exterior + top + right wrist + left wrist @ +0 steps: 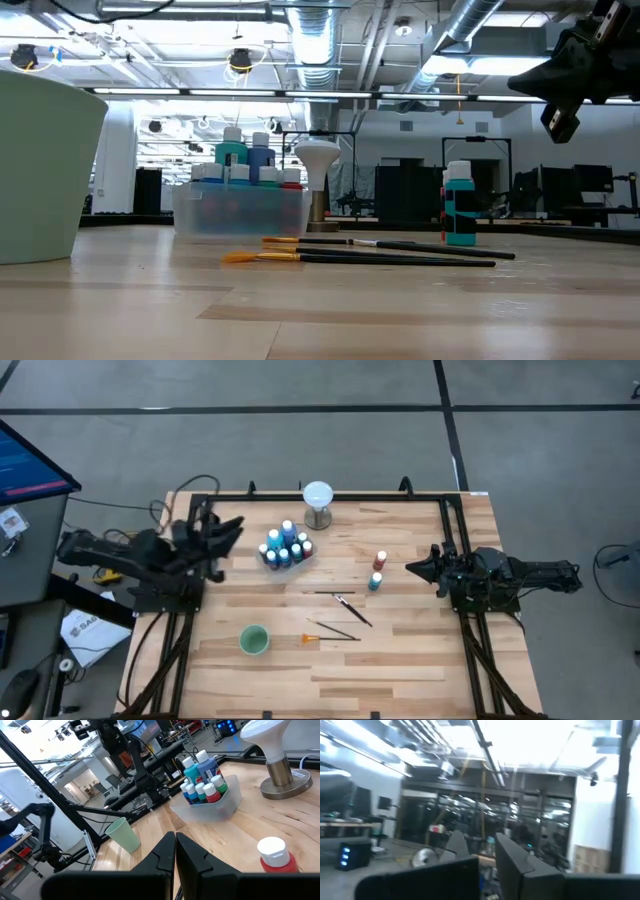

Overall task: Pick & Place Paint Supplies
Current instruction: Put the small red bottle into the white bin

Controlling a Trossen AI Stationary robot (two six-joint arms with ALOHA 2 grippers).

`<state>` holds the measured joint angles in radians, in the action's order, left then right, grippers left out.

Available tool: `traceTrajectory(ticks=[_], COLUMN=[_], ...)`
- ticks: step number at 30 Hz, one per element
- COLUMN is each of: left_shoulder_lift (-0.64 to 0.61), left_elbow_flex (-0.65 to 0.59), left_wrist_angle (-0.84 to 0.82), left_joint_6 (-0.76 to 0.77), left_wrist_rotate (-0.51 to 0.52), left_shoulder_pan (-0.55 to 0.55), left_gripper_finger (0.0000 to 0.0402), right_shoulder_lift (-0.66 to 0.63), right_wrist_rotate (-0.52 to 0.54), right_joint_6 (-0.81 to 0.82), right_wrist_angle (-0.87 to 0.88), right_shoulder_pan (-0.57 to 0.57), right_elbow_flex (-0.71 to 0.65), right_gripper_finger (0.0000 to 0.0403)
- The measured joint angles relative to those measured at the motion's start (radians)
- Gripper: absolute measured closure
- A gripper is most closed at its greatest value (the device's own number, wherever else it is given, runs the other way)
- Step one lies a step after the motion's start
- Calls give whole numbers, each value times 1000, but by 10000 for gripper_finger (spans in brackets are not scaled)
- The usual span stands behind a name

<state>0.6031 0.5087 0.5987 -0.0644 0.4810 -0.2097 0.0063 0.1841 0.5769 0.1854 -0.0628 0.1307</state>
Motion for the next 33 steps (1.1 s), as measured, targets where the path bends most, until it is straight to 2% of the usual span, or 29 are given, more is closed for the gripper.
traceTrajectory(ticks=[5, 7, 10, 14, 18, 23, 26, 29, 33], left_shoulder_lift=[-182, -244, -338, -473, -599, -593, -602, -603, -603], left_elbow_flex=[-1, -7, -58, -165, -267, -337, -389, -434, -486], left_wrist_angle=[-257, -325, -330, -331, -327, -293, -301, -241, -222], left_joint_6=[-9, -15, -17, 6, 71, 125, 157, 183, 230], left_wrist_rotate=[-124, -160, -165, -163, -161, -174, -168, -167, -167], left_shoulder_pan=[-9, -9, -9, -9, -9, -9, -8, -8, -8], left_gripper_finger=[397, 400, 400, 400, 401, 401, 401, 401, 401], right_shoulder_lift=[0, 0, 0, 0, 0, -1, 9, 53, 180], right_wrist_rotate=[0, 0, 4, 91, 105, 137, 150, 145, 149], right_joint_6=[0, 60, 214, 169, 180, 291, 301, 208, 45], right_wrist_angle=[-20, -41, -70, -63, -65, -78, -184, -321, -332], right_shoulder_pan=[0, 0, 1, 19, 34, 49, 73, 88, 101], right_elbow_flex=[0, 0, 0, 0, 0, 0, 0, 17, 146], right_gripper_finger=[394, 394, 394, 394, 394, 394, 388, 363, 304])
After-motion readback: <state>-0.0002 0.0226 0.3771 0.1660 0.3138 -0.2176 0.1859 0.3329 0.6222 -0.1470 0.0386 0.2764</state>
